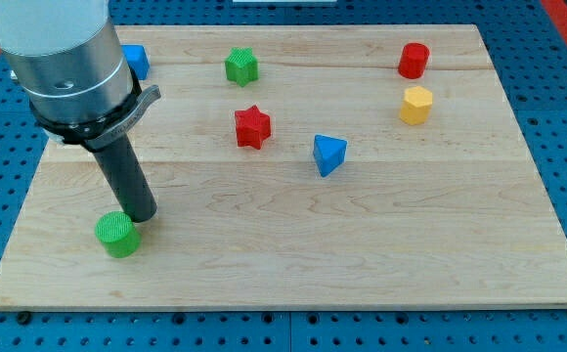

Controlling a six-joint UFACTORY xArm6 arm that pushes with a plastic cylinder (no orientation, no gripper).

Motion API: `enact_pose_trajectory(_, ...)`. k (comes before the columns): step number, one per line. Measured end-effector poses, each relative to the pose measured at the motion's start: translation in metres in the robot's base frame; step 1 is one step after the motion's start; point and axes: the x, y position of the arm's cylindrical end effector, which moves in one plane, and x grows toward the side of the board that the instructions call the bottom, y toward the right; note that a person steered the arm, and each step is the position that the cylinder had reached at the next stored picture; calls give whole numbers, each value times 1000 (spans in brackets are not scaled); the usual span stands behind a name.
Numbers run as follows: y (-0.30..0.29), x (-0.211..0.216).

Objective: Push the red star towards the bottom right of the board

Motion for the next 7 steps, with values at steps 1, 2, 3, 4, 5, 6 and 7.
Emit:
enact_pose_trajectory(1, 1, -15)
enact_pose_trajectory(2, 2, -42)
enact_pose_trajectory(3, -1, -69)
enact_pose_trajectory(4, 5, -98)
enact_pose_trajectory(5, 12, -119)
enact_pose_trajectory(6, 63, -133)
enact_pose_trajectory(7, 136, -126)
